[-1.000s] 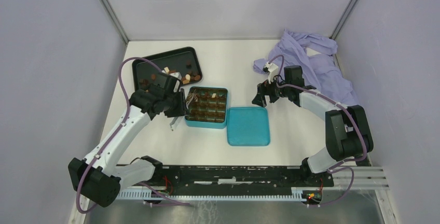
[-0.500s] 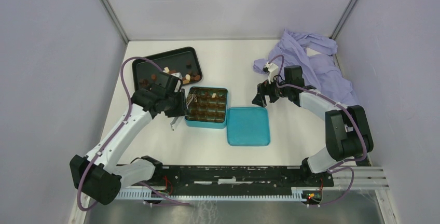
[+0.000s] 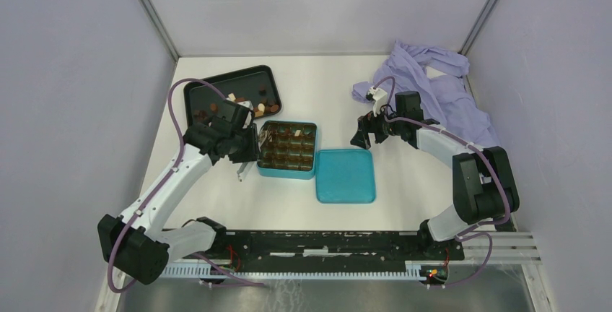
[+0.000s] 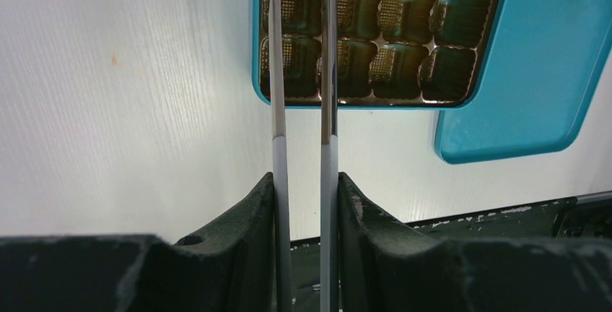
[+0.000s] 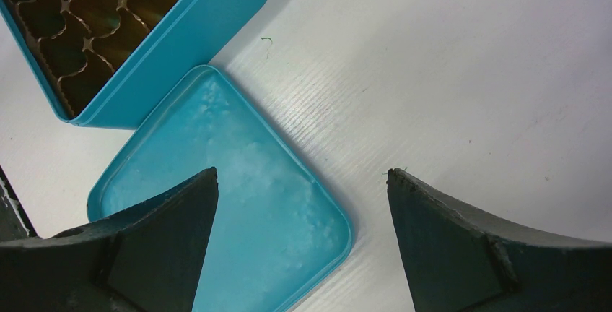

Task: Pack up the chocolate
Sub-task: Place the fake chocolate in the packing box, then adjust the packing box at the center of the board.

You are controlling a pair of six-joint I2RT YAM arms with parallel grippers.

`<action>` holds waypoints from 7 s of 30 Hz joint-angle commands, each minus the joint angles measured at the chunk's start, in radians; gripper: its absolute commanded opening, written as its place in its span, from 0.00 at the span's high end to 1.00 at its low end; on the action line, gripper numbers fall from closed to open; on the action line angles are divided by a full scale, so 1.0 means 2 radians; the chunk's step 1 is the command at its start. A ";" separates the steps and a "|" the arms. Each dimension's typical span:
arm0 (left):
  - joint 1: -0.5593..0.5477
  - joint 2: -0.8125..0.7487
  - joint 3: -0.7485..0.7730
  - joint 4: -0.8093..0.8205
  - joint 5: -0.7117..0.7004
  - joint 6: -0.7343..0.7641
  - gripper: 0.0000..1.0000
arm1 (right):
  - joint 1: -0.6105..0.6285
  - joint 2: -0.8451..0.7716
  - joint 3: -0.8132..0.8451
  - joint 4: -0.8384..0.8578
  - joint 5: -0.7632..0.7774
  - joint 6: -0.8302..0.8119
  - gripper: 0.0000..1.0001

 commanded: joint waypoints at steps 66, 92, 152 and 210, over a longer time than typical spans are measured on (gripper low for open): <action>-0.003 -0.071 0.046 0.130 -0.003 -0.027 0.66 | 0.196 0.138 0.227 -0.082 0.274 0.272 0.25; -0.003 -0.083 0.033 0.127 -0.006 -0.028 0.66 | 0.203 0.214 0.289 -0.050 0.247 0.248 0.55; -0.003 -0.106 0.036 0.099 -0.011 -0.028 0.67 | 0.202 0.236 0.335 -0.071 0.094 -0.315 0.93; -0.003 -0.106 0.004 0.089 -0.034 -0.031 0.67 | 0.099 0.174 0.406 -0.173 -0.081 -0.174 0.28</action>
